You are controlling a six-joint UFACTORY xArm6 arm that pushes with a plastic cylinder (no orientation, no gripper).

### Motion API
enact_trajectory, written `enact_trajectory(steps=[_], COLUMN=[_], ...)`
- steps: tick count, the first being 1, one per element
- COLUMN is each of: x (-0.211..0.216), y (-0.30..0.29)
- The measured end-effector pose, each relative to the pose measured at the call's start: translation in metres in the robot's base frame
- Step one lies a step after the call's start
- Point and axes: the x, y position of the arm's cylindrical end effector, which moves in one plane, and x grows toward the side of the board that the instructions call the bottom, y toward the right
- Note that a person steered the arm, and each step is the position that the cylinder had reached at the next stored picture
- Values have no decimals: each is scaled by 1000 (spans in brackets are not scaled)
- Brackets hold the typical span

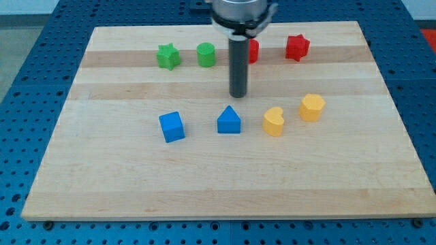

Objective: Slightly move the yellow heart to the down

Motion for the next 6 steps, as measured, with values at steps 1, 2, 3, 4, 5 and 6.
enact_trajectory(steps=[1, 2, 3, 4, 5, 6], x=[9, 20, 21, 21, 27, 53], y=[19, 19, 17, 15, 15, 19])
